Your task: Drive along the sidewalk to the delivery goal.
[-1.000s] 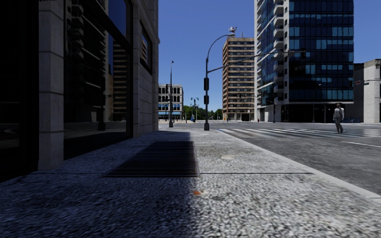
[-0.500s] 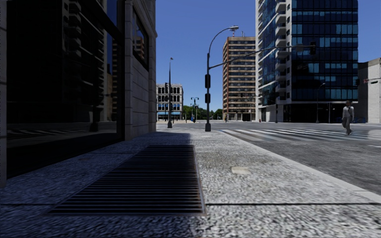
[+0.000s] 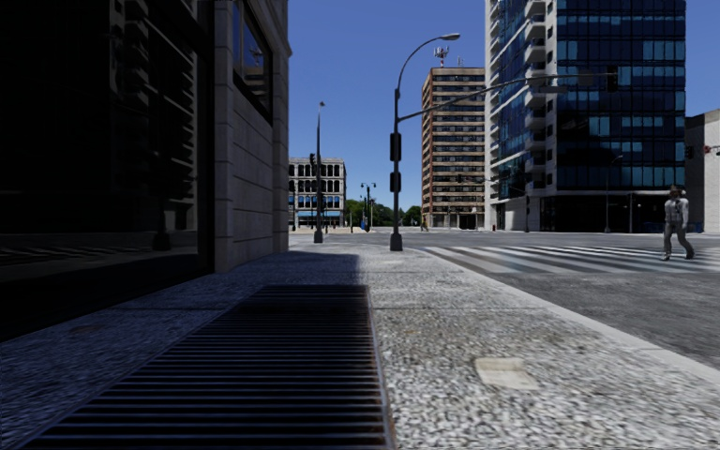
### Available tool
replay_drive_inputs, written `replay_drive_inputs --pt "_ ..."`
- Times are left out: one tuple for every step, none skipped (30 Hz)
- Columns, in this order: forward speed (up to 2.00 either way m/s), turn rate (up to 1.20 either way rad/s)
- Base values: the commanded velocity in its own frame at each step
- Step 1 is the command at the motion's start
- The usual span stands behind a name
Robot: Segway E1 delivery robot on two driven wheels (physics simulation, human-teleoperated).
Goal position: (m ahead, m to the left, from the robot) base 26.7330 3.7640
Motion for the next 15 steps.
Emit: replay_drive_inputs --pt "2.0 0.0" --pt "2.0 0.0" --pt "2.0 0.0" --pt "2.0 0.0" --pt "2.0 0.0" --pt "2.0 0.0" --pt "2.0 0.0" --pt "2.0 0.0" --pt "2.0 0.0" --pt "2.0 0.0" --pt "2.0 0.0" --pt "2.0 0.0" --pt "2.0 0.0" --pt "2.0 0.0" --pt "2.0 0.0"
